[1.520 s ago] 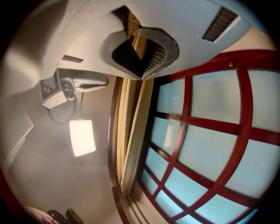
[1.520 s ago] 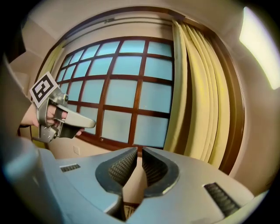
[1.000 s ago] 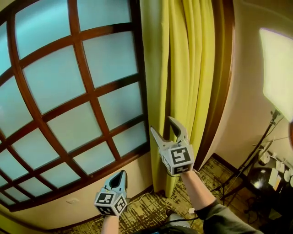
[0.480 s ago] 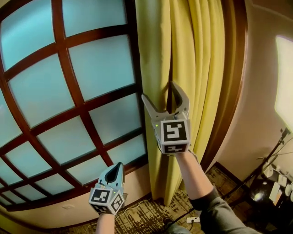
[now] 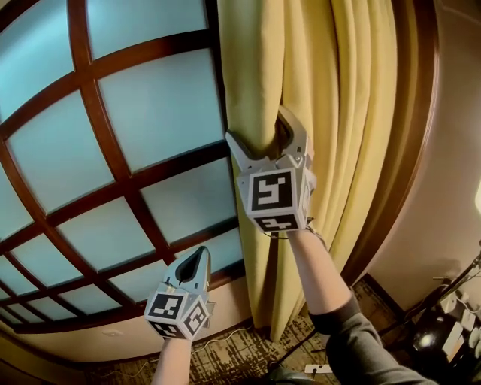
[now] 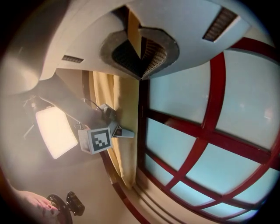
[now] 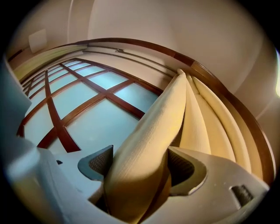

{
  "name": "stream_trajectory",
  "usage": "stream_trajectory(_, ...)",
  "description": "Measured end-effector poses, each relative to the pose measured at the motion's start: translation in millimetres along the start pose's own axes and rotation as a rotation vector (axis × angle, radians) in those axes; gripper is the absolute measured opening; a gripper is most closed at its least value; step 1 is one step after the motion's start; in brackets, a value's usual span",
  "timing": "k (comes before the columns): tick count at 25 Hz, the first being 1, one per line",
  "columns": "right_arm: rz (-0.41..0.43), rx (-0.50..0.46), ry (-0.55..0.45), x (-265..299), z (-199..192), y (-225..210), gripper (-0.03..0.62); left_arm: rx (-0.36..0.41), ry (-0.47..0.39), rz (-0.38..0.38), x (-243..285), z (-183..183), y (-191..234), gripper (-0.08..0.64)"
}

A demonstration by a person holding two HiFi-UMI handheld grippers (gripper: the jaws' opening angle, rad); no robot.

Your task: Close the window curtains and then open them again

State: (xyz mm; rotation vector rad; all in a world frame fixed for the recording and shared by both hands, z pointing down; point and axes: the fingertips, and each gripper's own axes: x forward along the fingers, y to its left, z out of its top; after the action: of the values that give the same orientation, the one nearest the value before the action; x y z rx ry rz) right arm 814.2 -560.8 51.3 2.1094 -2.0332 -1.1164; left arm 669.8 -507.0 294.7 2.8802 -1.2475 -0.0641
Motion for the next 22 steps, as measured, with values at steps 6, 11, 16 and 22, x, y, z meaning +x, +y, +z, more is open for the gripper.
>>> stream_trajectory(6,0.056,-0.028,-0.014,15,-6,7,0.346,0.017,-0.037,0.019,42,52,-1,0.005)
stream_trajectory(11,0.023,-0.090,-0.015,20,-6,4,0.123,-0.019,-0.042,0.017,66,72,0,0.005)
stream_trajectory(16,0.011,-0.141,-0.005,26,-2,0,0.038,-0.049,-0.051,0.027,76,79,1,0.005)
stream_trajectory(22,0.025,-0.185,0.000,30,-3,10,0.029,-0.057,-0.051,0.047,73,76,14,0.005)
